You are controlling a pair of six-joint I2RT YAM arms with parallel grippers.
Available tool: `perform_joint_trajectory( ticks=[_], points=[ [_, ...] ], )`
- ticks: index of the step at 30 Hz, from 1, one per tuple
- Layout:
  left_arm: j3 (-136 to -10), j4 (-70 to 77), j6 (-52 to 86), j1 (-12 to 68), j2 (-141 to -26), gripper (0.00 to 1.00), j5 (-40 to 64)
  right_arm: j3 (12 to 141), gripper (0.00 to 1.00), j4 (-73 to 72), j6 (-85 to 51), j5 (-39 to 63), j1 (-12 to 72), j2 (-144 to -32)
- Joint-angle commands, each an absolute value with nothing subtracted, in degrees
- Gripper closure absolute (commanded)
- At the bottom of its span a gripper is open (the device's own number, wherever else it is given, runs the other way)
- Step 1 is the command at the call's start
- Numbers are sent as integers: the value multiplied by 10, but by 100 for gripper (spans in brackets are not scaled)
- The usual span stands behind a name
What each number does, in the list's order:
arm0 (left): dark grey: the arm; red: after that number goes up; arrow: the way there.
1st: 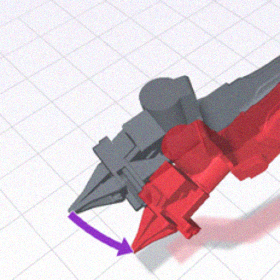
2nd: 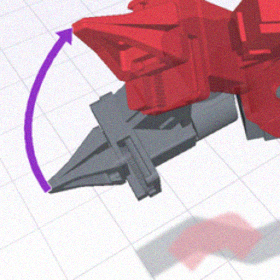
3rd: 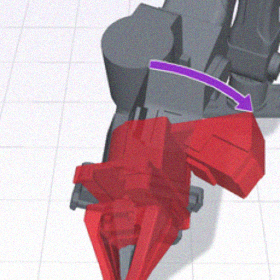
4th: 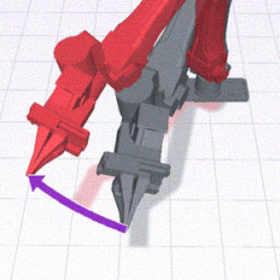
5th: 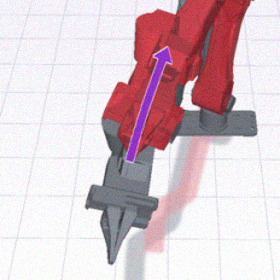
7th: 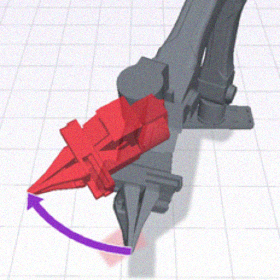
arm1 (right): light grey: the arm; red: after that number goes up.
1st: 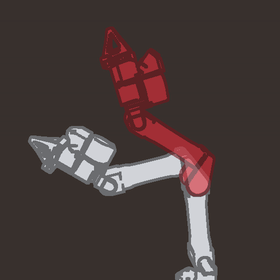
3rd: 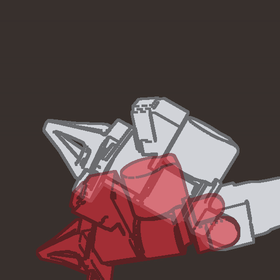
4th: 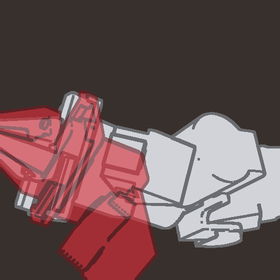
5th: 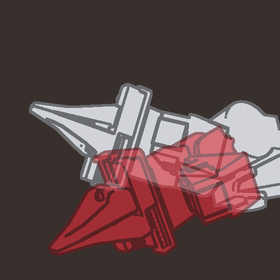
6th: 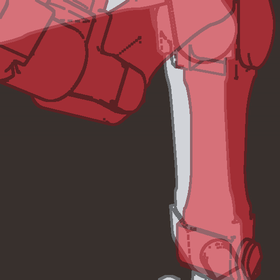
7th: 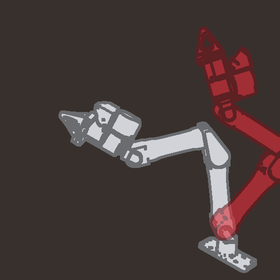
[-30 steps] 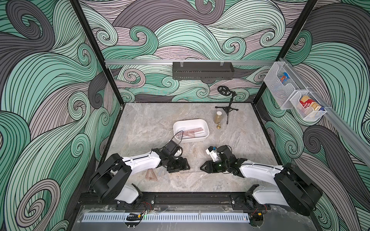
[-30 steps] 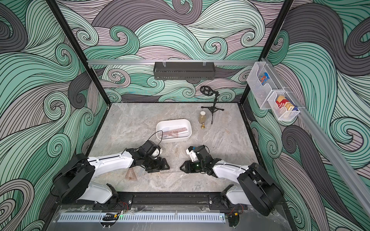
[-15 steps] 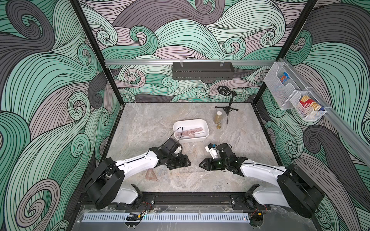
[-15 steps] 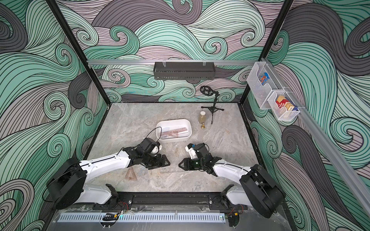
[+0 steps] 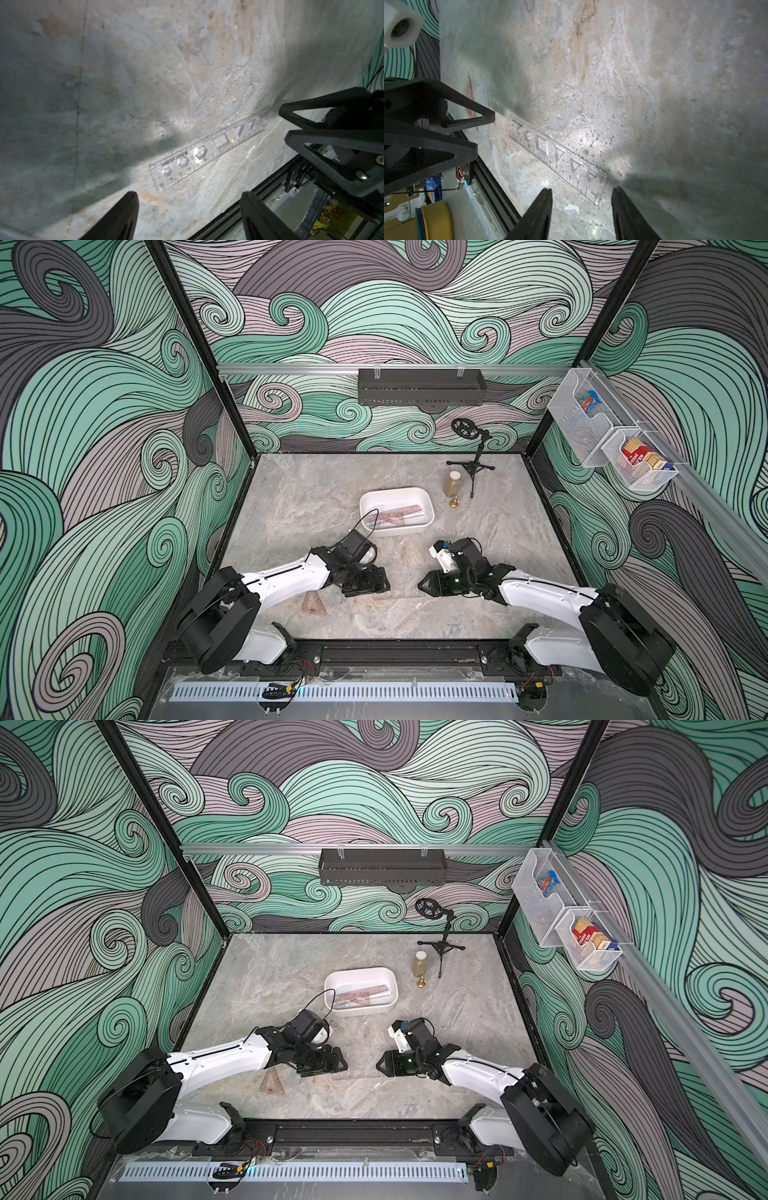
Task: Put the scattered rulers into the storage box
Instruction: Pick up the ruler from the center of the board.
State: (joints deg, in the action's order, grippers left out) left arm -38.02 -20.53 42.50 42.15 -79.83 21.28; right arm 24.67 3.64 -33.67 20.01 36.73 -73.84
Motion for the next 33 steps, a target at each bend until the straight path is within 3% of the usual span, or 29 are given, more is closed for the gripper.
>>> perform_joint_trajectory(
  ticks=[1,11,33],
  points=[
    [-368,-187,422,425,-811,19,226,242,49,26,-347,195,383,-753],
    [-356,-114,454,436,-851,20,256,245,50,-30,-379,217,401,-777],
    [-422,-143,456,431,-779,20,220,275,50,-21,-388,223,396,-729]
  ],
)
